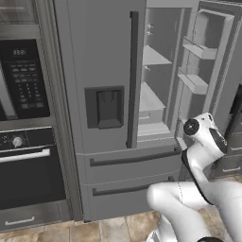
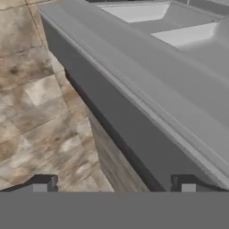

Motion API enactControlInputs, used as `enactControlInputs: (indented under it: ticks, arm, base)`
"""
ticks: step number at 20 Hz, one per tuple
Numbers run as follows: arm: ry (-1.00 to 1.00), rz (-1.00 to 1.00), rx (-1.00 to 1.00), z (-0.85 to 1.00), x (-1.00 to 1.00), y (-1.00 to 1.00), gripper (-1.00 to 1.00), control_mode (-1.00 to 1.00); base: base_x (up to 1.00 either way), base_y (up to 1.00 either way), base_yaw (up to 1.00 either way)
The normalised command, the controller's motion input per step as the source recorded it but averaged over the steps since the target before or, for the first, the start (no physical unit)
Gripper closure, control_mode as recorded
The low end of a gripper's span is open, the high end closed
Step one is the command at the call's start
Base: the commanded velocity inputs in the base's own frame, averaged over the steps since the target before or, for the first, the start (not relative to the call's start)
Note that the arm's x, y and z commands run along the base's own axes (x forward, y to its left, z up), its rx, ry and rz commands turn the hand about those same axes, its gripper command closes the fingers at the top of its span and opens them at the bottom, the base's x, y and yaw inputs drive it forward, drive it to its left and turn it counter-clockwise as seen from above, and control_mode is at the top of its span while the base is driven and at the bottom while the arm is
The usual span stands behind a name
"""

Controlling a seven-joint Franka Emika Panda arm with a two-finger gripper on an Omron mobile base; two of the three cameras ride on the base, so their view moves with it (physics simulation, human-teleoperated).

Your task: Place one of the steaks on the plate and the other in the bowl. Then place the bowl in the fridge.

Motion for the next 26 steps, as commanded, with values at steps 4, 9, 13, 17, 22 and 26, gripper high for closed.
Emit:
enactControlInputs:
  ticks: [4, 9, 13, 17, 22, 26]
  arm:
    - [-0.04, 0.00, 0.00, 0.41, -0.01, 0.58, -1.00, -1.00]
    - [-0.24, -0.03, 0.01, 0.35, 0.01, 1.00, -1.00, -1.00]
    - [-0.34, -0.37, 0.55, -0.01, 0.33, 0.60, -1.00, -1.00]
    - [-0.40, -0.59, 0.71, -0.13, 0.46, 0.00, -1.00, -1.00]
    - [-0.41, -0.63, 0.46, -0.05, 0.52, 0.19, -1.00, -1.00]
    - [-0.18, -0.37, 0.77, -0.35, 0.26, 0.47, -1.00, -1.00]
  base:
    - [0.00, 0.00, 0.00]
    - [0.00, 0.00, 0.00]
    - [0.00, 0.00, 0.00]
    - [0.00, 0.00, 0.00]
    - [0.00, 0.00, 0.00]
    - [0.00, 0.00, 0.00]
